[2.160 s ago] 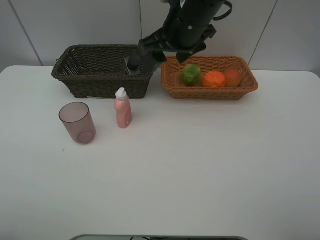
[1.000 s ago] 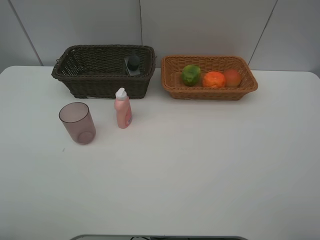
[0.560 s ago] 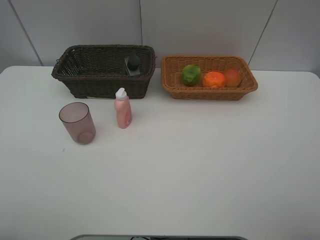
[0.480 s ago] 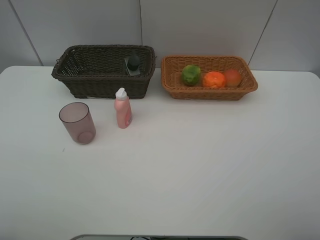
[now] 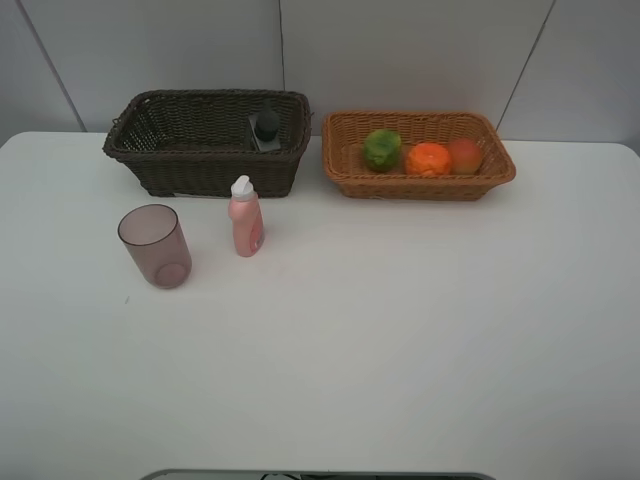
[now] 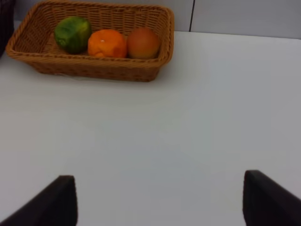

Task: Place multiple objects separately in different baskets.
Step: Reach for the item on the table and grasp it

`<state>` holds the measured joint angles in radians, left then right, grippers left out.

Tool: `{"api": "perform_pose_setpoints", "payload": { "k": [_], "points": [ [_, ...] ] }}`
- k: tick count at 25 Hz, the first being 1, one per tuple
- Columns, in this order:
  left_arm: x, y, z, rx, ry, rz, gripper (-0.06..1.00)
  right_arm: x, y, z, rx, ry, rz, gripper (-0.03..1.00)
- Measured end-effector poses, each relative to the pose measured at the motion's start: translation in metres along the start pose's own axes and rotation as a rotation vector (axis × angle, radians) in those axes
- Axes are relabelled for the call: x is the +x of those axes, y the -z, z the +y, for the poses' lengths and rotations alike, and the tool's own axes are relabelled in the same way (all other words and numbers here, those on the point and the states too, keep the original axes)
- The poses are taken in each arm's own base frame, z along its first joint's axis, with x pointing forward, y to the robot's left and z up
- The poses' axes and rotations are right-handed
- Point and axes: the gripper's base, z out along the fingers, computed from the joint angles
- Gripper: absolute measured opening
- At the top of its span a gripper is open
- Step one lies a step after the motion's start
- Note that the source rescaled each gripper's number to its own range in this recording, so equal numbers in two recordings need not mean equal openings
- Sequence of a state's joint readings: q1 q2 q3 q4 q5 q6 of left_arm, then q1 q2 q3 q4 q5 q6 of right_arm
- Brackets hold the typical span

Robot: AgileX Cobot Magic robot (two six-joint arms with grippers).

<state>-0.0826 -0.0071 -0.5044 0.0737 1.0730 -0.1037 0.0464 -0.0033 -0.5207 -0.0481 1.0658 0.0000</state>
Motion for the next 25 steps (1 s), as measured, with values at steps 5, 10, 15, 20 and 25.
{"api": "perform_pose_setpoints", "payload": {
  "k": [5,10,15,20,25],
  "points": [
    [0.0,0.0,0.0,0.0,0.0,0.0,0.92,0.0,0.0,0.0,0.0,0.0,0.0,0.79],
    [0.0,0.0,0.0,0.0,0.0,0.0,0.92,0.0,0.0,0.0001,-0.001,0.0,0.0,0.79],
    [0.0,0.0,0.0,0.0,0.0,0.0,0.92,0.0,0.0,0.0001,-0.001,0.0,0.0,0.79],
    [0.0,0.0,0.0,0.0,0.0,0.0,0.92,0.0,0.0,0.0001,-0.001,0.0,0.0,0.79],
    [0.0,0.0,0.0,0.0,0.0,0.0,0.92,0.0,0.0,0.0001,-0.002,-0.001,0.0,0.79]
  ]
}}
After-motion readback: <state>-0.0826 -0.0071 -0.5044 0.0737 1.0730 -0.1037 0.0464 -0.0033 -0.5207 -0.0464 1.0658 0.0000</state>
